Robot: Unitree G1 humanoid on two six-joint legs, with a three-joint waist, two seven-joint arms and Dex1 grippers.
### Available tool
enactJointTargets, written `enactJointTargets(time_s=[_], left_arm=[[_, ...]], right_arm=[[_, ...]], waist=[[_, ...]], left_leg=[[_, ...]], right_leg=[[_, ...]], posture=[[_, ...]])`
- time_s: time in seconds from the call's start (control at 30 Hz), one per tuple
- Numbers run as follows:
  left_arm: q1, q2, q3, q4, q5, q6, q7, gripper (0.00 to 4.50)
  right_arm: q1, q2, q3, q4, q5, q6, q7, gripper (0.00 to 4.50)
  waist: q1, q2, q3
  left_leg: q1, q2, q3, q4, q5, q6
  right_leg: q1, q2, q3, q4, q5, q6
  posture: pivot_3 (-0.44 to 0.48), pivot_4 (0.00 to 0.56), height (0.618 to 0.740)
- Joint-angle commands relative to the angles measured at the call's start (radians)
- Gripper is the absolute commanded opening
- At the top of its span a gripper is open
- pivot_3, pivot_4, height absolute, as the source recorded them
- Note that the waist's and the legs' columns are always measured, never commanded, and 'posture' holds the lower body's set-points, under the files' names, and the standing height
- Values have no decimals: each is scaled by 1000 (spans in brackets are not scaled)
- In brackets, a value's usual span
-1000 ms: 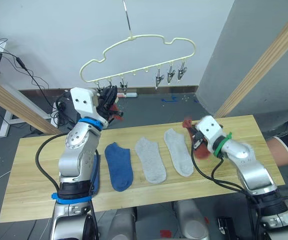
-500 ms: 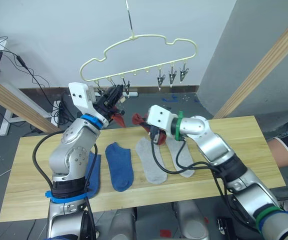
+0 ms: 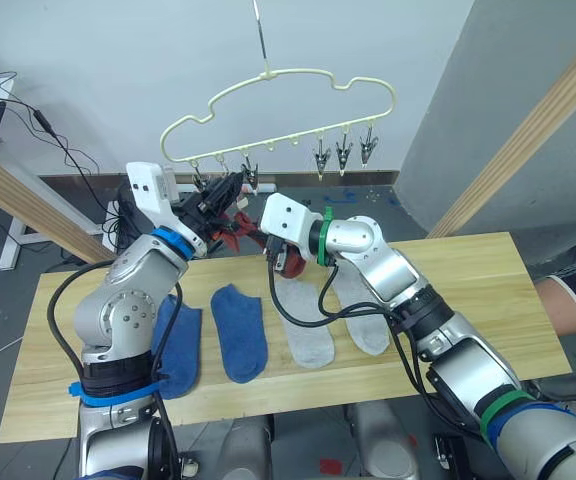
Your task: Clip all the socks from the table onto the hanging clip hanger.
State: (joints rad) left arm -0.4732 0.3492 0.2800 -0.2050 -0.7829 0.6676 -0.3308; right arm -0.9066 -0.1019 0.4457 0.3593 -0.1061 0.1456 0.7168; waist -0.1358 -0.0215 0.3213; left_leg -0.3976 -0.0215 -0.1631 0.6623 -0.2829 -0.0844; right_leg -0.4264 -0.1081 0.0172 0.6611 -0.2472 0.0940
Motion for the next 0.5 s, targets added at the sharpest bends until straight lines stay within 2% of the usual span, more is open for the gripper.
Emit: enactJointTargets(time_s=[0.03, 0.33, 0.5], left_arm=[[-13, 10, 10, -39, -20, 0, -9, 252], [-11, 18, 15, -33, -14, -3, -13, 252], [-15, 20, 17, -29, -12, -7, -10, 252]], right_arm=[[-40, 22, -27, -8, -2, -35, -14, 0], [-49, 25, -48, 9, -1, -41, -22, 0], [-12, -3, -39, -45, 5, -30, 10, 0]], waist=[[0, 0, 0], [0, 0, 0], [0, 0, 0]], left_leg=[[0, 0, 0, 0, 0, 0], [0, 0, 0, 0, 0, 0], [0, 0, 0, 0, 0, 0]], right_leg=[[0, 0, 0, 0, 0, 0], [-1, 0, 0, 0, 0, 0], [-1, 0, 0, 0, 0, 0]], posture=[[-137, 308, 740], [-135, 305, 740], [-133, 304, 740]])
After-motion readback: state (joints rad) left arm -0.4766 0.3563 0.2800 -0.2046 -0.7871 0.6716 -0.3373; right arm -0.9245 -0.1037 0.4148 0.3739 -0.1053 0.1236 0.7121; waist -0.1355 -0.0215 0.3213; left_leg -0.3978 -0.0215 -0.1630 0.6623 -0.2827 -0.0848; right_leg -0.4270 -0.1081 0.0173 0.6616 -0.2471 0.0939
